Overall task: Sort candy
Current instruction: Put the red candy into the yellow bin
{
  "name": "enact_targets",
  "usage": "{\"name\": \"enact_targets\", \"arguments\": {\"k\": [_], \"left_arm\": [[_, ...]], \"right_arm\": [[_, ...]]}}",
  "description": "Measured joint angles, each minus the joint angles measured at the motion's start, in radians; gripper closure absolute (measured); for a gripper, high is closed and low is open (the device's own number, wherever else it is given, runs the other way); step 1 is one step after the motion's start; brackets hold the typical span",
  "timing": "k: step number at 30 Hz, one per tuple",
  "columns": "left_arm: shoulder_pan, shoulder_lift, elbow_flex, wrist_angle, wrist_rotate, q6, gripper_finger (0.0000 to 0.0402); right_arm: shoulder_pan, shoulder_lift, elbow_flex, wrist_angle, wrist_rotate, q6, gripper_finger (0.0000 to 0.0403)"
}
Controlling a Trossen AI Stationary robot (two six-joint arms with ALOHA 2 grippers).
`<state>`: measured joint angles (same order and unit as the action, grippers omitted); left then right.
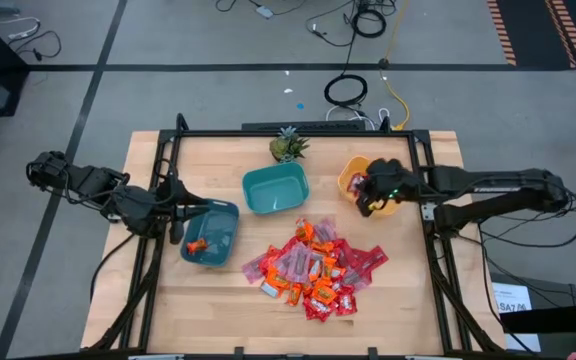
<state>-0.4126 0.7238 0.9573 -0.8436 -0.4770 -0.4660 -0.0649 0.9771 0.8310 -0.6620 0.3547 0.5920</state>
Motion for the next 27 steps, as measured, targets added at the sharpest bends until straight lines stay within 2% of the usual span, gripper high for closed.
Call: {"name": "enact_targets", "arguments": {"k": [10, 19, 27], "left_arm": [[0.0, 0.0, 0.0, 0.001, 0.0, -0.026, 0.0304], [0.0, 0.0, 0.0, 0.009, -0.001, -0.03, 0.0304], [0.0, 0.0, 0.0, 0.02, 0.0, -0.029, 0.0304]], "right_arm": [[-0.107, -0.049, 0.0, -0.209, 0.014, 0.109, 0.0392], [-0.125, -0.046, 0.0, -0.233, 0.01, 0.114, 0.039], [-0.125, -0.046, 0.0, -0.23, 0.013, 0.104, 0.0347]]}}
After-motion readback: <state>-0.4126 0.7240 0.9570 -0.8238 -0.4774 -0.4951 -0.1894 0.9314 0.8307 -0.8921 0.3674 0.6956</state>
